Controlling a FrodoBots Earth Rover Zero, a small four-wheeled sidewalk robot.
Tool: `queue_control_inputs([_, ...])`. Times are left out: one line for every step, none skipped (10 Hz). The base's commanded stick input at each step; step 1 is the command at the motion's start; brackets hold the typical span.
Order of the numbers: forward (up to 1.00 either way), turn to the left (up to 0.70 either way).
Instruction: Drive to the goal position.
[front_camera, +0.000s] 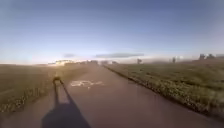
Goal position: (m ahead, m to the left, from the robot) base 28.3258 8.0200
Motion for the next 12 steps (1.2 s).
queue_control_inputs([0.70,0.00])
queue_control_inputs([0.70,0.00])
queue_control_inputs([0.70,0.00])
queue_control_inputs([0.70,0.00])
queue_control_inputs([0.70,0.00])
queue_control_inputs([0.70,0.00])
queue_control_inputs([0.70,0.00])
queue_control_inputs([0.70,0.00])
queue_control_inputs([0.70,0.00])
queue_control_inputs([0.70,0.00])
queue_control_inputs([0.70,0.00])
queue_control_inputs([0.70,0.00])
